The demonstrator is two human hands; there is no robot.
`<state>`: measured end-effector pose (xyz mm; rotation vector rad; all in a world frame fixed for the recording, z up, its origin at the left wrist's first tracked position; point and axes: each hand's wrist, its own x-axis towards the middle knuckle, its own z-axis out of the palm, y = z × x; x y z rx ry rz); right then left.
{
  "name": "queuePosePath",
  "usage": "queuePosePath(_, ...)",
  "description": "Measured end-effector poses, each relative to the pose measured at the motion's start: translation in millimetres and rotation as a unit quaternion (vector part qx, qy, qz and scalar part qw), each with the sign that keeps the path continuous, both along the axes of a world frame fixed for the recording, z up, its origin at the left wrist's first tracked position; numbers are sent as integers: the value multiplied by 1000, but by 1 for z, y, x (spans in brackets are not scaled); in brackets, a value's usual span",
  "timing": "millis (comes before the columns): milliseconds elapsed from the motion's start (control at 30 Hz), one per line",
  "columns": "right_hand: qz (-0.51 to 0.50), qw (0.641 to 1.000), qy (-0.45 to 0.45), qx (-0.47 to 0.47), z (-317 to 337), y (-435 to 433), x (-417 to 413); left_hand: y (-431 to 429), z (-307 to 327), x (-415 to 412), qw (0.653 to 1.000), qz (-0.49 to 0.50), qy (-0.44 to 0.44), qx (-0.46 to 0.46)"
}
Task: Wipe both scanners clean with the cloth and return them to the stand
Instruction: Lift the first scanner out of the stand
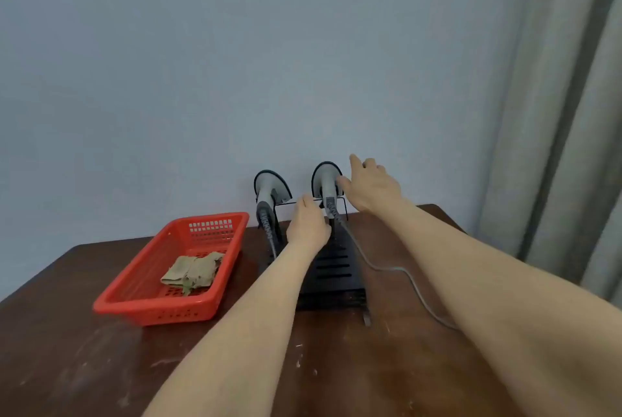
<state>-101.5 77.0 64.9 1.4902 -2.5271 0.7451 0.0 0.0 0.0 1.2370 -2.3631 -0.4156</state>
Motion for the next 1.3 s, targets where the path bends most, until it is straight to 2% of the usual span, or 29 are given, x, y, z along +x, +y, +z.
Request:
queuePosePath(233,10,997,-59,48,-10,-22,1,-27,-17,-23,997,3,39,65)
queuePosePath(733,30,987,-157,12,-19,-44,11,-42,-36,-33,995,-8,77,67)
queuePosePath(933,38,975,-217,0,-22,-48,12,-42,-36,-33,996,-22,67,54)
queuePosePath(1300,32,974,-215,-57,-23,-45,5,-34,-33,-36,996,-21,68,61)
